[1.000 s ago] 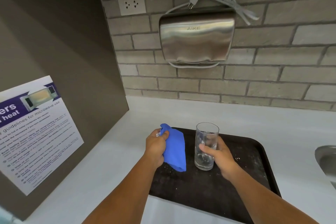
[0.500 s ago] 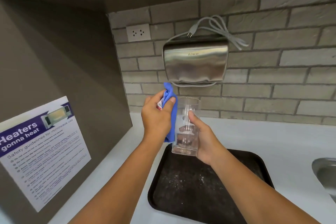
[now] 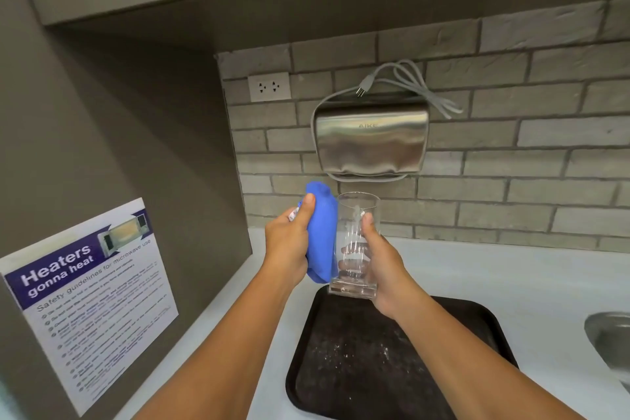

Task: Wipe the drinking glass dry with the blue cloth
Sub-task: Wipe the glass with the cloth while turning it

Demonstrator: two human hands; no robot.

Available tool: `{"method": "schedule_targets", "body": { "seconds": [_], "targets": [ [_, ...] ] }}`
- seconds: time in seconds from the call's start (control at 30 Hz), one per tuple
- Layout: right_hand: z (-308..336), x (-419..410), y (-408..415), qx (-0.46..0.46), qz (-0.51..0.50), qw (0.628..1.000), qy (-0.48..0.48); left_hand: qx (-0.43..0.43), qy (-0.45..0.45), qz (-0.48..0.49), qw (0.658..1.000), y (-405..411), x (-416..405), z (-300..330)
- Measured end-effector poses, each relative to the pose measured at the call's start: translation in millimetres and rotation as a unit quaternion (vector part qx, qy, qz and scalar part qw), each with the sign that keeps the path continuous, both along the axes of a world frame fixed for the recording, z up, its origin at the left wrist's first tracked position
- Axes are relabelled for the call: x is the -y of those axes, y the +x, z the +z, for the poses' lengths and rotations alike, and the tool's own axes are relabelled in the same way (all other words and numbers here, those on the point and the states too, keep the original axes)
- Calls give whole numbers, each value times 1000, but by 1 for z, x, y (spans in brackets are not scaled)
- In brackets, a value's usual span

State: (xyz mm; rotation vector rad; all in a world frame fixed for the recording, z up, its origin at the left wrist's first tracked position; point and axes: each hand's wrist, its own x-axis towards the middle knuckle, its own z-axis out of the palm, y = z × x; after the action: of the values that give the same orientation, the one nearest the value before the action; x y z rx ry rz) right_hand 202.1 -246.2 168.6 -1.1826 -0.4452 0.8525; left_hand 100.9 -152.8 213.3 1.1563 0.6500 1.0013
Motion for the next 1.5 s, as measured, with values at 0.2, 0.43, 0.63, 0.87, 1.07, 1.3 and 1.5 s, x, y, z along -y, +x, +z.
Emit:
{"method": "schedule_targets", "body": {
  "seconds": [0.2,0.43,0.63,0.87,1.07,1.3,1.5],
  "targets": [
    [3,10,-3,17,-32,999,6,22,-74,-159,984,-7,11,-10],
    [8,20,-8,58,-45,997,-8,-50,116,-133,983,8,33,-10],
    [3,24,-1,65,-50,996,39,-113,213,-52,969,14,51,-18],
    [4,34,-6,34,-41,997,50,-94,233,-39,967,22,58,-18],
    [-1,41,-7,10,-22,998,58,-88,71,-31,993,20,56,-10],
    [-3,43,-9,32,1,997,63,-55,-8,-65,996,11,58,-9],
    [4,40,-8,20,4,996,87,-87,264,-5,961,13,74,-19]
  ]
}}
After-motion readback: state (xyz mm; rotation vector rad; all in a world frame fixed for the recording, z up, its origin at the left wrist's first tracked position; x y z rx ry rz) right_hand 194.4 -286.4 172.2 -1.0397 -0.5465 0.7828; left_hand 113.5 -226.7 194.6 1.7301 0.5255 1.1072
